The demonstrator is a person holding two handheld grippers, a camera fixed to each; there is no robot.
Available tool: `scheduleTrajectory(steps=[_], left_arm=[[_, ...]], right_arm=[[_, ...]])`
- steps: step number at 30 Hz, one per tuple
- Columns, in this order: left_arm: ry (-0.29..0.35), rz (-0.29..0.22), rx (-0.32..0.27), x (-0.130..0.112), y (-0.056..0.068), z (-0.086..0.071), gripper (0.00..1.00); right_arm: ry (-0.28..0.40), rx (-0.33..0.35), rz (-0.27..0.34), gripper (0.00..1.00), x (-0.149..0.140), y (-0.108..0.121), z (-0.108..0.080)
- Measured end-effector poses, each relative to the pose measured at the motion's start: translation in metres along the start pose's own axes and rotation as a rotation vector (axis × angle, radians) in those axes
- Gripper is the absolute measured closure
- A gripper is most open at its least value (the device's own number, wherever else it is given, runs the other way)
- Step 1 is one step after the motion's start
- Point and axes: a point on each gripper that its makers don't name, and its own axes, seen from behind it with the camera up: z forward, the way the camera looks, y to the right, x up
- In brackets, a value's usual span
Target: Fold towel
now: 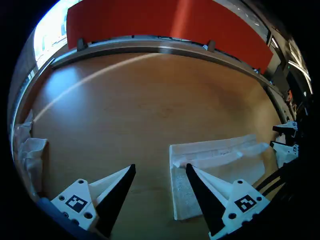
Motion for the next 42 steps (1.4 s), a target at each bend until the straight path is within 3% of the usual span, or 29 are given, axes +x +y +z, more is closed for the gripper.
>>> scheduleTrajectory(steps=[15, 30, 42], left_arm=[[-0.001, -0.006, -0.010, -0.014, 0.000, -0.013, 0.07], [-0.032, -0.052, -0.002, -0.087, 0.000, -0.047, 0.06], [-0.038, -0.123, 0.017, -0.127, -0.004, -0.068, 0.06]], right_arm=[[-0.005, 0.027, -0.006, 0.08, -0.011, -0.012, -0.006], [-0.024, 0.082, 0.011, 0.08, -0.051, -0.050, -0.029], [-0.038, 0.115, -0.035, 0.08, -0.066, -0.060, -0.035]])
